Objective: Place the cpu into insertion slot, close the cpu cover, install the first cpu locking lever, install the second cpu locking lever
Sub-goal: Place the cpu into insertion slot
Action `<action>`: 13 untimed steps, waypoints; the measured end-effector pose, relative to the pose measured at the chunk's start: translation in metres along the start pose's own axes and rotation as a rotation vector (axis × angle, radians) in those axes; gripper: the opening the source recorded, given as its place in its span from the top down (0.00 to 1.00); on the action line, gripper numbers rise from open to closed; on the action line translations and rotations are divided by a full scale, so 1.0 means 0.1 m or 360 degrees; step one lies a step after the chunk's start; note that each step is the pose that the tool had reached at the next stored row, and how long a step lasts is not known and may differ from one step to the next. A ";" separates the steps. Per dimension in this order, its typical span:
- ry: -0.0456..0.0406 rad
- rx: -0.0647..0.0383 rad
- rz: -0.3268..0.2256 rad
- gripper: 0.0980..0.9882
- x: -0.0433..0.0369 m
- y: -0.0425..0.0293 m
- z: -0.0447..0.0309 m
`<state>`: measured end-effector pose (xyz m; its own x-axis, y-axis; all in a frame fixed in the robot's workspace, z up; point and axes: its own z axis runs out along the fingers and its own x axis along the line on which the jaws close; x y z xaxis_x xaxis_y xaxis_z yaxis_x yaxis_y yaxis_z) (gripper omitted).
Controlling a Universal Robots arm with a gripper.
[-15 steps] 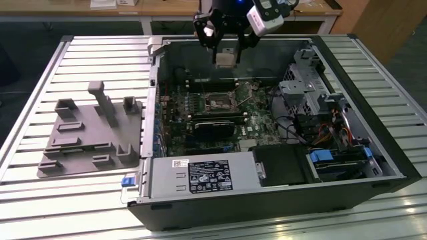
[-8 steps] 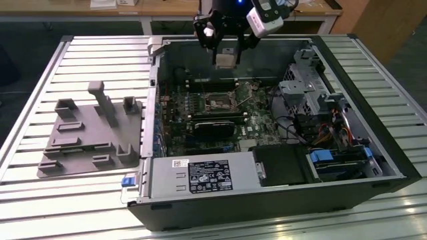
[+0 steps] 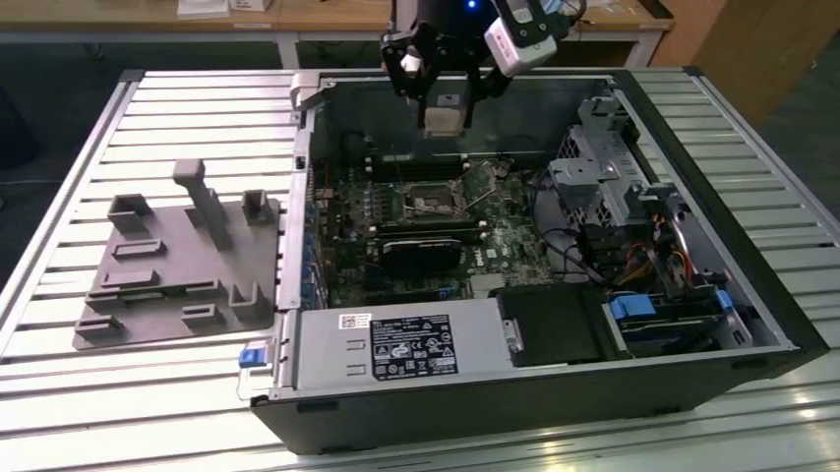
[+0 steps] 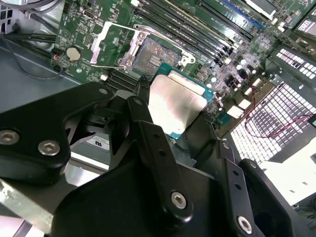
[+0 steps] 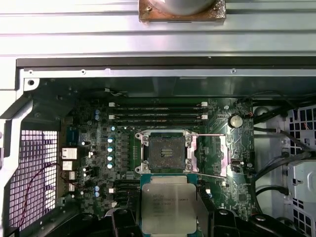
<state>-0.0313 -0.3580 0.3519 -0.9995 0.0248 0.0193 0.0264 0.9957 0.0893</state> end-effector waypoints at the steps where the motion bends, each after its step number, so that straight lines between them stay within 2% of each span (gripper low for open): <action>1: 0.0000 0.0000 0.0000 0.51 0.000 0.000 0.003; 7: 0.0000 0.0000 0.0000 0.51 0.000 -0.001 0.015; 13: -0.0014 0.0000 -0.0001 0.51 0.004 -0.005 0.054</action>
<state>-0.0318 -0.3581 0.3464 -0.9996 0.0248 0.0105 0.0256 0.9956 0.0896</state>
